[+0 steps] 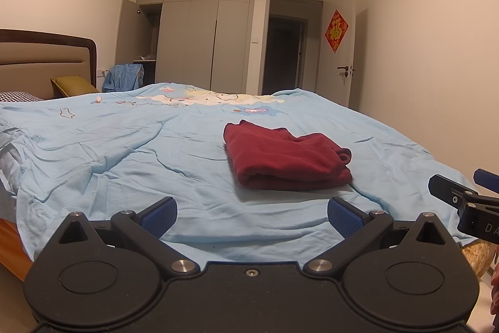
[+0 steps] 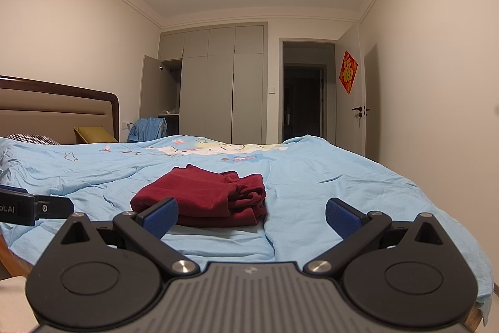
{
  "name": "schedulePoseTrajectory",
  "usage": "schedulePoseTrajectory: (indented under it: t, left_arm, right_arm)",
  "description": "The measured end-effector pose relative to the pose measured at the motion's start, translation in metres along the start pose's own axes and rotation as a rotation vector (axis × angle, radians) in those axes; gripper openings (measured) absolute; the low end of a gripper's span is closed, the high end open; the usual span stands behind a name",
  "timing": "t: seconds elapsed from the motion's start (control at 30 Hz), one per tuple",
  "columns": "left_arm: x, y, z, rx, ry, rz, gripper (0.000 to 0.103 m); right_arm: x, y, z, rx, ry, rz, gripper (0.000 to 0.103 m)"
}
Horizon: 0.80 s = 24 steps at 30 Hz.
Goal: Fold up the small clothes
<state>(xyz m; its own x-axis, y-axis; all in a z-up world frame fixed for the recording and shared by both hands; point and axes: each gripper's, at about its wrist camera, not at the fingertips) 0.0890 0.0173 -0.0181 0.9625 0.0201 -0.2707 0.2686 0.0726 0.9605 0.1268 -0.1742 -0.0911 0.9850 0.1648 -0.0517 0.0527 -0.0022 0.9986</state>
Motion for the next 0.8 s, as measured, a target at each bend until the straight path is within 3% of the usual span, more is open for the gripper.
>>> schedulePoseTrajectory:
  t: [0.8]
  left_arm:
    - [-0.0027,-0.0021,0.0010,-0.023,-0.017,-0.001,0.102]
  right_arm:
    - [0.0000,-0.0005,0.0003,0.001,-0.001,-0.003,0.103]
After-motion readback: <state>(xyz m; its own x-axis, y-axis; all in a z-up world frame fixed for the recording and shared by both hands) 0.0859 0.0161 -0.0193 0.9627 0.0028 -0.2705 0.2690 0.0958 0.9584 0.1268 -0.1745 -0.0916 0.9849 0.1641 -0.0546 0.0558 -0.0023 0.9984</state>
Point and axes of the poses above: each gripper's, at about its wrist camera, not at the fingertips, and x roughly the way its jaws point, z to its right, y to its top
